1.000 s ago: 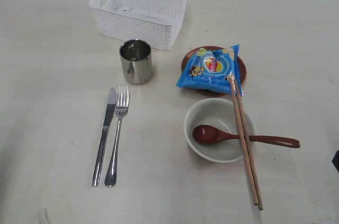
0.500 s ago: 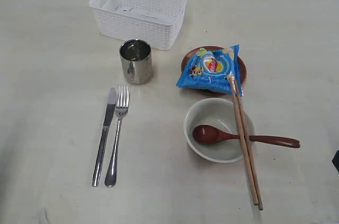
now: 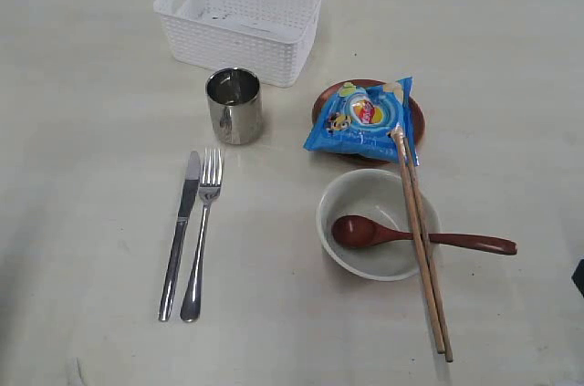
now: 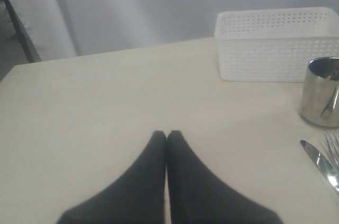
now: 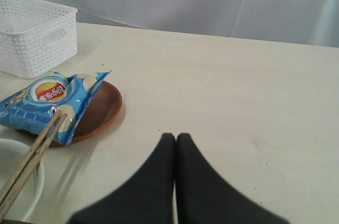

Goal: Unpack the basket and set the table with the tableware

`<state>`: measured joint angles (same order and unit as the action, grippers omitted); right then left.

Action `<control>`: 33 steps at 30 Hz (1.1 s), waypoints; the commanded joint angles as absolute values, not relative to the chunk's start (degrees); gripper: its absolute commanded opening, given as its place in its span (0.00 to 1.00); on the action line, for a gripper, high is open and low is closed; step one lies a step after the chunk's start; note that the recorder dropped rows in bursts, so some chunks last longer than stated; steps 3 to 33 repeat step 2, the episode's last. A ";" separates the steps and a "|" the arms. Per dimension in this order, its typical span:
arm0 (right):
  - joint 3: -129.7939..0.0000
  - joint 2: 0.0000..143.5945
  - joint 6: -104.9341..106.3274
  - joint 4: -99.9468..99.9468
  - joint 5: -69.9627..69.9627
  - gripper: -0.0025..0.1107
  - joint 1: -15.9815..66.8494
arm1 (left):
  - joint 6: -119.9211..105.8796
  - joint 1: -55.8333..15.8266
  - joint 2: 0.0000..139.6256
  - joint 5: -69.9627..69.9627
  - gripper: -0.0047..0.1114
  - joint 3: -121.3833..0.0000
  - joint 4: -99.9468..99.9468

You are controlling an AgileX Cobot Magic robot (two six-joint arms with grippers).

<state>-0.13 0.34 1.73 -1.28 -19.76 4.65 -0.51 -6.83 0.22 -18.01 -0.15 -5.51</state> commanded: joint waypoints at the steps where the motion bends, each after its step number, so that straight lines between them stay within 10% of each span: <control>1: 0.00 0.00 1.73 -1.54 -19.62 0.02 4.34 | 0.00 -7.23 0.00 -18.13 0.04 0.00 -5.81; 33: 0.00 0.00 1.73 -1.54 -19.62 0.02 4.34 | 0.00 -7.23 0.00 -18.13 0.04 0.00 -5.81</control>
